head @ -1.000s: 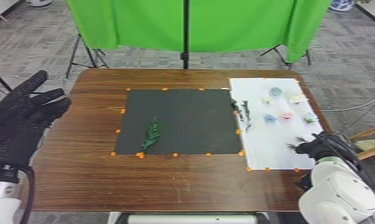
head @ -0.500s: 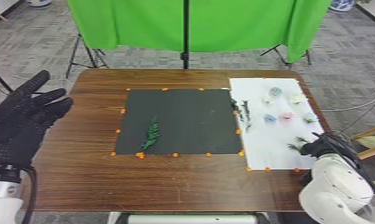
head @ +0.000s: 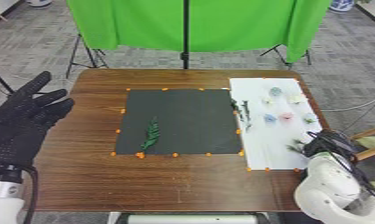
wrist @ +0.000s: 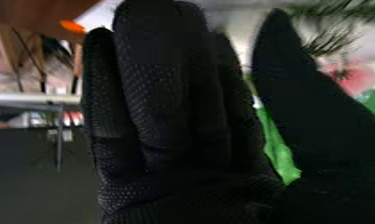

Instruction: Arrange flowers

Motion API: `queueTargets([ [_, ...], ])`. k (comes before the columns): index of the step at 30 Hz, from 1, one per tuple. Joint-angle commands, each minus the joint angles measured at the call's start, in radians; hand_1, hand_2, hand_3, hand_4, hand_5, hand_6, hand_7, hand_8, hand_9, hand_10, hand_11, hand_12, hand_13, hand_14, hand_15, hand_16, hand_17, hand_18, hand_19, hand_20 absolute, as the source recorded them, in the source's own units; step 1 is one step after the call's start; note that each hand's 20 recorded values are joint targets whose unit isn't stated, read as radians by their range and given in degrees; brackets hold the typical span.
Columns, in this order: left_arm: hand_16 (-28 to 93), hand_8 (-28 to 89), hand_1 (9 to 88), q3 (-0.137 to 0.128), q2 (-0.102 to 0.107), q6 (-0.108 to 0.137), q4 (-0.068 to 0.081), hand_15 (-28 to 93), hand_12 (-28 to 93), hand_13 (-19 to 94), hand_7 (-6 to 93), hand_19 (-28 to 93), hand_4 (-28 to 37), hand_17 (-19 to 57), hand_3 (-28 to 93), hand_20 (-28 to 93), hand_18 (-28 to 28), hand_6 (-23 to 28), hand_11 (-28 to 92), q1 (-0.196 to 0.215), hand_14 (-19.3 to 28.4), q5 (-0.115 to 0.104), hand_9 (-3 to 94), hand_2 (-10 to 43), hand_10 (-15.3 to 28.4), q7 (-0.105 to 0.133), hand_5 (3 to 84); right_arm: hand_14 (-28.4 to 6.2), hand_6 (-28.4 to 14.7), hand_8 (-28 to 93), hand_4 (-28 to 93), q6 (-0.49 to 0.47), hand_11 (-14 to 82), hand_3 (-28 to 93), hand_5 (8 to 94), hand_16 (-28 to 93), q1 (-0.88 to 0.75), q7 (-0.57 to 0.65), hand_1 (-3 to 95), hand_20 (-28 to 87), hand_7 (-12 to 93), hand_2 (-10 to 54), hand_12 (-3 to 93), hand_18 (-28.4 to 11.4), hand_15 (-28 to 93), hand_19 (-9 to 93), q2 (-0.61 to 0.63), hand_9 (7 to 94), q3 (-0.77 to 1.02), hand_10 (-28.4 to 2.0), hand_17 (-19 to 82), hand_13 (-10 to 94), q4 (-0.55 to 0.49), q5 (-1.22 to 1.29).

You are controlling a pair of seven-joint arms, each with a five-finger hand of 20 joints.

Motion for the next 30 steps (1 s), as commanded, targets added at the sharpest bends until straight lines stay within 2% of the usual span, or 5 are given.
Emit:
queueTargets([
  [1,-9,-10,24.5,0.003,0.000,0.008,0.005,55,13,25,16.7,60,-20.4,-6.8,78,24,26.8,7.5,29,0.012,28.4,-0.004,32.7,6.4,20.9,0.005,31.5,-6.6,-2.7,4,-28,0.050,22.8,63,83.8,15,0.016,-0.009,58.2,-10,17,-9.5,22.4,-17.3,51,93,0.025,91.2,-0.047,-9.8,53,87,0.025,-0.071],
  [7,-9,-10,24.4,-0.003,-0.008,0.007,0.002,55,13,25,16.6,60,-20.3,-6.8,78,24,26.8,7.4,29,0.015,28.4,-0.001,32.7,6.4,20.9,-0.004,31.5,-4.6,-2.0,6,-28,0.116,28.7,65,87.9,19,0.033,-0.001,58.5,-1,16,-9.5,18.7,-16.2,48,93,0.049,93.7,-0.058,-9.3,58,93,0.006,-0.137],
  [13,-9,-10,24.4,-0.013,-0.007,0.010,-0.002,55,13,25,16.6,60,-20.3,-6.8,78,24,26.8,7.5,29,0.019,28.4,0.001,32.7,6.4,20.9,-0.008,31.6,-4.0,-1.4,6,-28,0.132,32.6,66,89.4,18,0.077,-0.013,57.9,-1,16,-9.5,15.6,-15.4,50,93,0.061,93.7,-0.054,-9.1,60,94,-0.052,-0.171],
  [19,-9,-10,24.5,-0.029,-0.006,0.013,-0.012,55,13,25,16.5,60,-20.3,-6.8,77,24,26.8,7.5,29,0.031,28.4,0.005,32.8,6.5,21.0,-0.007,31.6,-3.5,-0.9,6,-28,0.137,33.8,67,89.6,18,0.254,-0.068,57.2,1,16,-9.5,16.2,-15.2,51,93,0.032,93.7,-0.165,-8.5,61,94,-0.118,-0.166],
  [30,-9,-10,24.6,-0.024,0.007,0.018,-0.009,55,13,25,16.5,60,-20.3,-6.8,77,24,26.9,7.7,29,-0.036,28.4,0.017,33.0,6.6,21.2,-0.081,31.7,-3.4,-1.2,7,-28,0.052,35.5,68,89.8,17,0.658,-0.216,57.0,3,17,-9.5,14.8,-15.3,53,93,-0.252,93.7,-0.501,-8.3,61,94,-0.026,-0.063],
])
